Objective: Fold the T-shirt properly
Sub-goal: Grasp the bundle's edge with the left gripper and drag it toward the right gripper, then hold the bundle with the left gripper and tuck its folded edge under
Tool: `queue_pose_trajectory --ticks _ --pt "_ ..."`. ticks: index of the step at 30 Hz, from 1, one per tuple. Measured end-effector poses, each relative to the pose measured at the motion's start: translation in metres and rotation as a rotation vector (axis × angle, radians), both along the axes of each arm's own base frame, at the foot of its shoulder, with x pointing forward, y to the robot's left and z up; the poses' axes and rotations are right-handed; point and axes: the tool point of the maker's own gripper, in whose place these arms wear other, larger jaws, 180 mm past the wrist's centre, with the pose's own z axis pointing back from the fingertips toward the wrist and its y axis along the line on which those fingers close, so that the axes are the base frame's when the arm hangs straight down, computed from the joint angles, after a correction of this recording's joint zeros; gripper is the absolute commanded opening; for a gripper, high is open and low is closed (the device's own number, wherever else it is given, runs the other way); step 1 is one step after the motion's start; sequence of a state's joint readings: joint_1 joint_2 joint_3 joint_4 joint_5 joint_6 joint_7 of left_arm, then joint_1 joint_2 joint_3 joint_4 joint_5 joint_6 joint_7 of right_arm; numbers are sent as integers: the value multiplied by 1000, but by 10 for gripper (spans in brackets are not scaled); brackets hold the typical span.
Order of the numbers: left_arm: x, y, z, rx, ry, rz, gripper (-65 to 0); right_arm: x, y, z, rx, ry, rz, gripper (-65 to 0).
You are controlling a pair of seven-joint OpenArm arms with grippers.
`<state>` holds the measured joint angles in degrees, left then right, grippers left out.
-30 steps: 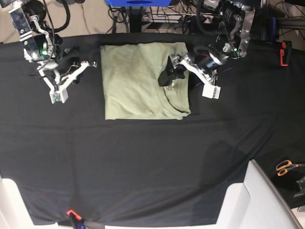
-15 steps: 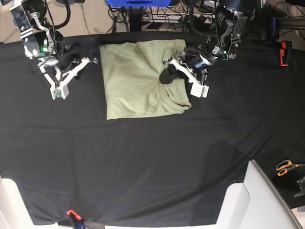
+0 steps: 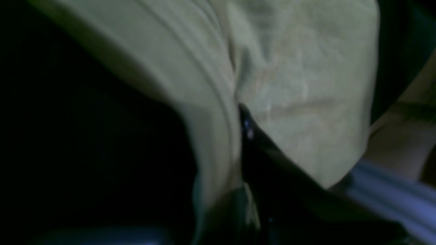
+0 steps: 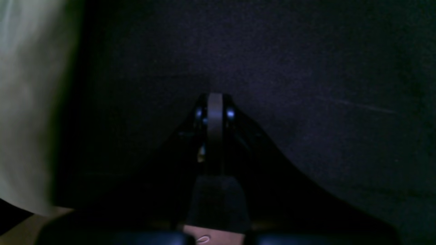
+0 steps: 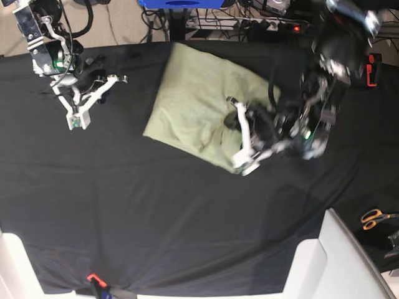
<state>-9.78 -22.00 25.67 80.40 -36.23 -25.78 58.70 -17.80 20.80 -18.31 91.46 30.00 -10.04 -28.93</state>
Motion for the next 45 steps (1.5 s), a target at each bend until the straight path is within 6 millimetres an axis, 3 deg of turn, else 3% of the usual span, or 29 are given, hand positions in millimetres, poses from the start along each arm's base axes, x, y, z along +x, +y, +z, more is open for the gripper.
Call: queue_pose_trajectory --ticks 3,7,9,13,15,21,28,31,34,36,39,45 --pt "-10 -12 1 66 -12 -263 -650 1 0 0 1 -5 -1 -641" --pt "-25 -13 -4 162 -3 -535 -650 1 -1 0 0 -4 -2 -641" --pt "-15 -9 -2 254 -54 -663 -650 1 1 1 3 -5 -3 -641" --pt "17 -6 -1 447 -200 -760 -650 0 0 0 2 -2 -3 -641" --pt "21 -9 -8 489 -232 -829 -650 1 1 0 3 -2 -3 -641" --pt "42 -14 -32 601 -300 -882 -650 2 0 1 3 -4 -4 -641" --pt "54 -36 -35 598 -355 -908 -650 10 -7 -6 -15 1 -16 -641" --pt "50 -68 -33 512 -391 -920 -650 8 -16 -20 -35 40 -43 -641" --pt "35 -112 -28 391 -418 -932 -650 14 -15 -24 -34 22 -64 -641" --pt "29 -129 -26 343 -428 -943 -650 20 -16 -23 -33 19 -67 -641" --pt "29 -132 -25 328 -434 -946 -650 22 -15 -23 -23 15 -73 -641" --pt "34 -130 -23 335 -439 -943 -650 28 -36 -20 14 16 -229 -641"
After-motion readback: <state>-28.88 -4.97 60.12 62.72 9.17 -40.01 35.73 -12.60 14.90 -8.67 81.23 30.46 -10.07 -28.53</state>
